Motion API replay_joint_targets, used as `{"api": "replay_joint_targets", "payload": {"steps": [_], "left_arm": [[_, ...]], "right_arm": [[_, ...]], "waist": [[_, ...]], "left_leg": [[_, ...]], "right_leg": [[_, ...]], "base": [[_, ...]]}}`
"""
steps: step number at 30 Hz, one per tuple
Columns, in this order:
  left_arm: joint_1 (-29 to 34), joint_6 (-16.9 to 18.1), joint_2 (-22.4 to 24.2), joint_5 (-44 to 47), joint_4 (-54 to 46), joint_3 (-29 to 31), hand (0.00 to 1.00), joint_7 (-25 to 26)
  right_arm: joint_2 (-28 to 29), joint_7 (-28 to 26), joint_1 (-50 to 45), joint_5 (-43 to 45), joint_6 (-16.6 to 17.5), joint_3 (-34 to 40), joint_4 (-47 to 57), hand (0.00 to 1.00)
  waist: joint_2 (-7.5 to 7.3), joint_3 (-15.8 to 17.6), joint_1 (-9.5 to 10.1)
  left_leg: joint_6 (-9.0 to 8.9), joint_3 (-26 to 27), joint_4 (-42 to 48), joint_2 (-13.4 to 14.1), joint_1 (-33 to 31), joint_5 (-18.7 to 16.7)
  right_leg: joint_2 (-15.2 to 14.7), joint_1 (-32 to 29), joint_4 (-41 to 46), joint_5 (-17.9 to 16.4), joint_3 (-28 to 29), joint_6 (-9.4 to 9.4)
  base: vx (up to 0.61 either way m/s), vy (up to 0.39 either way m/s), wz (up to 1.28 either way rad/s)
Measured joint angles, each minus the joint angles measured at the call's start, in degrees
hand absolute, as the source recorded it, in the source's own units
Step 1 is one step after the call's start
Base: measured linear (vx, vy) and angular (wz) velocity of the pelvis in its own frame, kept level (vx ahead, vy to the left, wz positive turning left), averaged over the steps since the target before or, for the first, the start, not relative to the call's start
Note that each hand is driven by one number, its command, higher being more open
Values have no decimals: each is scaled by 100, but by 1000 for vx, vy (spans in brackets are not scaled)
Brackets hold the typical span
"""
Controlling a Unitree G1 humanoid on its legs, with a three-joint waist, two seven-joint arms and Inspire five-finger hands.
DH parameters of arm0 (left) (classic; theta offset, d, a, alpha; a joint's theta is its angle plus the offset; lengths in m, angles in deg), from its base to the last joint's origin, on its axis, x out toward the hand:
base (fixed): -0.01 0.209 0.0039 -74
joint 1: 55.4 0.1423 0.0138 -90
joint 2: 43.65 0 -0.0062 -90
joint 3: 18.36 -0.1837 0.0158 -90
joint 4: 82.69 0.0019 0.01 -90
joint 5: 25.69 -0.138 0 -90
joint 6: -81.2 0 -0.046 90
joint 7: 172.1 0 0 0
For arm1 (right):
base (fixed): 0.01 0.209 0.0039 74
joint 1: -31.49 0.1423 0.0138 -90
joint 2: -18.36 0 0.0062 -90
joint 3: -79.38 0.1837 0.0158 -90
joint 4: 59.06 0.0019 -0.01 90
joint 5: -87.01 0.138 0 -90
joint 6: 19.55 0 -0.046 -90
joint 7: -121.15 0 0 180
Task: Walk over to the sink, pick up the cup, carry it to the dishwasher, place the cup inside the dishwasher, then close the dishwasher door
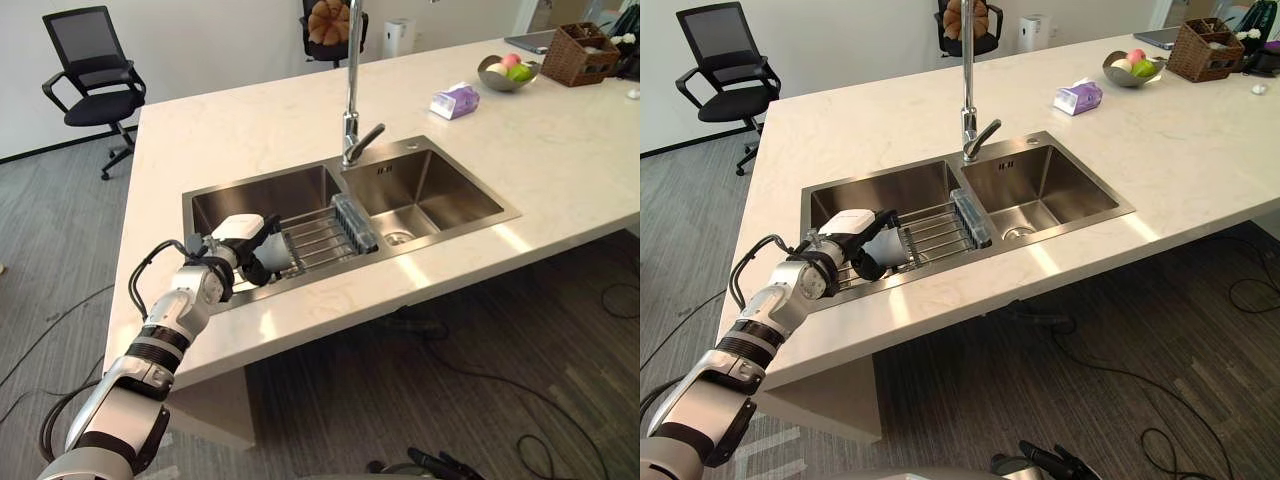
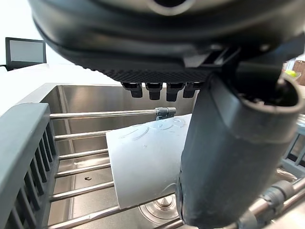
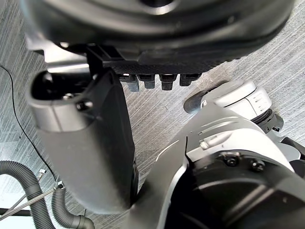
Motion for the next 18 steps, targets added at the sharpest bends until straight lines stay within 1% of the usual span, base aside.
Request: {"api": "replay_joint_targets", "payload": {"steps": [3,6,8,9,10,12,18], "left_arm": [[-4,-8,-65,-157,224,-109,100,-229],[-7,2,-120,-64,187,-109,100,-360],[-7,-45,-123,21,207,-100,100,-443],[-20,-124,-135,114,236,-67,100,-522],[-20,-213,-135,208,277,40,0,-613],[-17,-296,-137,300,307,120,0,-658],[35,-289,-149,583,569,543,0,-596]], "right_arm": [[1,-70,-3,1,-17,-23,29,100],[-10,-83,-27,71,-18,-28,36,100],[-11,-89,-32,119,-59,-33,28,100],[-9,-94,-33,166,-87,-33,25,100],[-6,-96,-35,182,-100,-33,26,100],[-6,-96,-44,205,-104,-32,27,100],[-10,-94,-45,225,-141,-33,29,100]], "waist": [[7,1,-51],[4,1,-43],[4,1,-44],[7,2,-47],[6,5,-53],[5,6,-49],[4,6,-39]], "left_leg": [[-23,67,8,28,0,-16],[-36,74,44,44,-3,-37],[-40,75,88,55,-14,-58],[-42,81,111,61,-23,-67],[-45,87,140,71,-31,-79],[-47,89,156,81,-34,-85],[-52,77,174,100,-46,-89]], "right_leg": [[31,-9,0,2,63,-3],[38,-3,3,2,68,-2],[39,3,8,1,72,-2],[40,1,13,1,78,-3],[43,-1,22,0,84,-3],[48,-1,29,-1,83,-3],[63,-4,36,-10,69,-14]], "base": [[-3,-48,-11],[-24,-49,-3],[-44,-45,-1],[-49,-47,-3],[-48,-47,-3],[-43,-43,-1],[-44,-49,1]]}}
